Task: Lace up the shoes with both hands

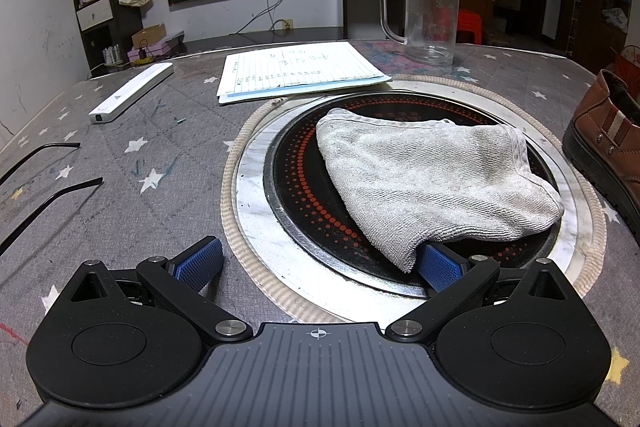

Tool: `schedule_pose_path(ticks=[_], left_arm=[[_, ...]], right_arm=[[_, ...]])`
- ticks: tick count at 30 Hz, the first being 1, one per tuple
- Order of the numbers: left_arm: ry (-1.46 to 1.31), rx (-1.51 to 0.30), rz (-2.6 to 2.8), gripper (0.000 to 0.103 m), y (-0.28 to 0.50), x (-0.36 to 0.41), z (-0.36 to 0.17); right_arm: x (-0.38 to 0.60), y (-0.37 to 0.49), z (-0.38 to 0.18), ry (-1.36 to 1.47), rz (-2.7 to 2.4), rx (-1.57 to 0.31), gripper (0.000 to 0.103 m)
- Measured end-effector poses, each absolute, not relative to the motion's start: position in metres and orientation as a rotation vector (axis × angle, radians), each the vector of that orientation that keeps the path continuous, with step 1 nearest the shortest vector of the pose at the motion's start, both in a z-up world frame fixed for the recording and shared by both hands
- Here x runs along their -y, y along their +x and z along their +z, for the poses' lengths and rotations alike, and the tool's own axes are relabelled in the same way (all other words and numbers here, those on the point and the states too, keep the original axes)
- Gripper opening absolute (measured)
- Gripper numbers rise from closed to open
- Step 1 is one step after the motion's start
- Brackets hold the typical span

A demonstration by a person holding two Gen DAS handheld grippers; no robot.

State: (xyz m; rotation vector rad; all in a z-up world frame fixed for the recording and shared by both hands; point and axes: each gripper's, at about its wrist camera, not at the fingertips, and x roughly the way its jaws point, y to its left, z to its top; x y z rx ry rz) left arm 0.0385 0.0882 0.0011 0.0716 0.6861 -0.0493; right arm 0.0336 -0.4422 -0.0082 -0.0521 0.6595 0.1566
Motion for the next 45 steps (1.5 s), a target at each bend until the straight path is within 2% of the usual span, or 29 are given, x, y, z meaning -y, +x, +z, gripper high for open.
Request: schedule_pose_path(ticks=[45], left_arm=[[0.072, -0.686, -0.049, 0.103, 0.0372, -0.0867, 0.0011]], right_arm=[[0.4423, 0.0334, -0.0083, -0.052, 0.156, -0.659, 0.103]])
